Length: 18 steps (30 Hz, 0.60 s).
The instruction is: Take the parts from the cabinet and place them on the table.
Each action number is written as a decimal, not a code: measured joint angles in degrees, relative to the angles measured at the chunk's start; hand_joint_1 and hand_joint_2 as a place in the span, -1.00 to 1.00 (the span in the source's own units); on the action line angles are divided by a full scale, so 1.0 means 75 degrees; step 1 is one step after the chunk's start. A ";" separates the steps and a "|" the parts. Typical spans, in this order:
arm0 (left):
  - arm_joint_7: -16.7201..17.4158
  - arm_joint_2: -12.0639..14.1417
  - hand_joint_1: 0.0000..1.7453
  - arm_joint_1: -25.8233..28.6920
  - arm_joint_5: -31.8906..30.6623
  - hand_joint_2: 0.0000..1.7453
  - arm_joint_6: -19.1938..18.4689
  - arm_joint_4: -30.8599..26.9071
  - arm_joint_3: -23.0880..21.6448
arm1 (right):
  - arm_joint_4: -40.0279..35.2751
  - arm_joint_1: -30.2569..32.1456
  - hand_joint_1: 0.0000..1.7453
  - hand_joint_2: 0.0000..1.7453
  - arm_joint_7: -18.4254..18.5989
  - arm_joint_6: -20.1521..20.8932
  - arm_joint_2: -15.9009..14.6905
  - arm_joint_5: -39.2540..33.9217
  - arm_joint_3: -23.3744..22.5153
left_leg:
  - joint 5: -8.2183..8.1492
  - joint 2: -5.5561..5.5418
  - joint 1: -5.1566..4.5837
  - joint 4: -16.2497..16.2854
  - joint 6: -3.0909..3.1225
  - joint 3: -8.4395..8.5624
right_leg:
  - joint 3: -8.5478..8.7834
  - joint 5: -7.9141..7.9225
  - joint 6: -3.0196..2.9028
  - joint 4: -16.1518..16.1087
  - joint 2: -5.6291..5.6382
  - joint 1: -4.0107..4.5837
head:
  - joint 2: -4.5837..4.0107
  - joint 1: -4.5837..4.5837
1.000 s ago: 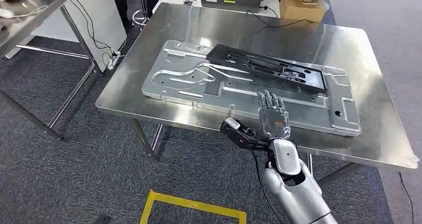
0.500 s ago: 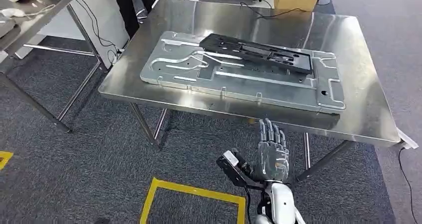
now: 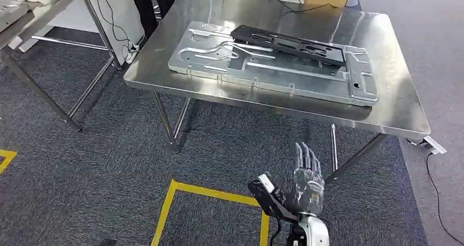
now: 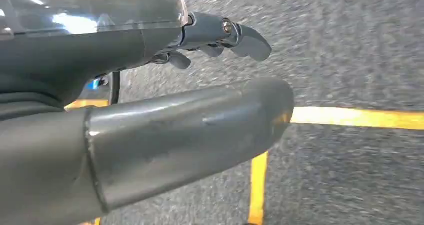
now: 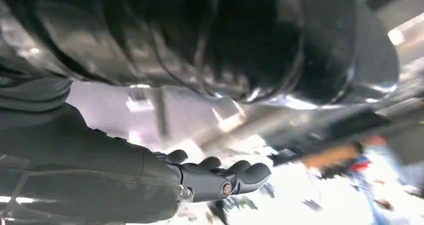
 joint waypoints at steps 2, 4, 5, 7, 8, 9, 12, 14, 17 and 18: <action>0.0012 -0.0009 -1.00 0.0046 0.0035 -1.00 0.0029 0.0000 0.0087 | 0.0234 0.0355 -1.00 -1.00 -0.0203 -0.0487 0.0108 -0.0365 -0.0277 | 0.0127 -0.0014 -0.0026 0.0050 -0.0036 -0.0196 | 0.0862 0.0350 -0.0133 -0.1032 0.0005 0.0041 | 0.0000 0.0000; 0.0020 -0.0055 -1.00 0.0054 0.0096 -1.00 0.0102 0.0000 0.0131 | 0.0602 0.0555 -1.00 -1.00 -0.0732 -0.0756 0.0212 -0.0965 -0.0675 | 0.0210 0.0001 -0.0063 0.0084 -0.0097 -0.0257 | 0.1864 -0.0126 -0.0281 -0.2541 -0.0024 0.0092 | 0.0000 -0.0003; 0.0020 -0.0055 -1.00 0.0050 0.0134 -1.00 0.0134 0.0000 0.0177 | 0.0872 0.0631 -1.00 -1.00 -0.1171 -0.0766 0.0256 -0.1375 -0.0930 | 0.0274 0.0028 -0.0054 0.0078 -0.0153 -0.0267 | 0.1885 -0.0208 -0.0273 -0.2677 -0.0021 0.0109 | 0.0000 -0.0003; 0.0020 -0.0055 -1.00 0.0051 0.0189 -1.00 0.0201 0.0000 0.0289 | 0.1757 0.0739 -1.00 -1.00 -0.2129 -0.0669 0.0402 -0.2125 -0.1730 | 0.0414 0.0029 -0.0022 -0.0002 -0.0261 -0.0271 | 0.1837 -0.0107 -0.0315 -0.2711 -0.0020 0.0133 | 0.0000 0.0000; 0.0017 -0.0055 -1.00 0.0058 0.0201 -1.00 0.0239 0.0000 0.0323 | 0.2342 0.0746 -1.00 -1.00 -0.2525 -0.0502 0.0551 -0.2378 -0.2260 | 0.0394 0.0008 -0.0024 0.0040 -0.0292 -0.0300 | 0.1817 0.0027 -0.0331 -0.2803 -0.0046 0.0029 | 0.0000 -0.0003; 0.0020 -0.0081 -1.00 0.0088 0.0204 -1.00 0.0256 0.0000 0.0352 | 0.3082 0.0700 -1.00 -1.00 -0.2758 -0.0236 0.0602 -0.2591 -0.2880 | 0.0085 -0.0023 -0.0008 0.0179 -0.0323 -0.0391 | 0.1743 0.0102 -0.0395 -0.2814 -0.0088 0.0037 | 0.0000 -0.0003; 0.0026 -0.0096 -1.00 0.0107 0.0183 -1.00 0.0277 0.0000 0.0455 | 0.5036 0.0431 -1.00 -1.00 -0.2470 0.0647 0.0682 -0.2832 -0.4256 | -0.1085 -0.0032 0.0016 0.1662 -0.0414 -0.0810 | 0.1503 0.0260 -0.0427 -0.2776 -0.0189 0.0045 | 0.0000 -0.0009; 0.0026 -0.0099 -1.00 0.0112 0.0134 -1.00 0.0280 0.0000 0.0457 | 0.6131 0.0278 -1.00 -1.00 -0.1676 0.1597 0.0752 -0.3030 -0.5022 | -0.0958 -0.0029 0.0034 0.2341 -0.0477 -0.0903 | 0.1310 0.0313 -0.0401 -0.2672 -0.0309 0.0037 | 0.0000 -0.0009; 0.0026 -0.0099 -1.00 0.0101 0.0093 -1.00 0.0280 0.0000 0.0466 | 0.7110 0.0013 -1.00 -1.00 -0.0467 0.3080 0.0999 -0.3405 -0.5809 | -0.0313 0.0107 0.0082 0.0954 -0.0514 0.0128 | 0.1066 0.0305 -0.0348 -0.2409 -0.0463 0.0002 | 0.0000 -0.0009; 0.0026 -0.0105 -1.00 0.0066 0.0090 -1.00 0.0280 0.0000 0.0466 | 0.7305 -0.0073 -1.00 -1.00 -0.0196 0.3423 0.1069 -0.3579 -0.6025 | -0.0500 0.0418 0.0075 0.0299 -0.0502 0.0510 | 0.1038 0.0279 -0.0306 -0.2323 -0.0508 0.0020 | 0.0000 -0.0012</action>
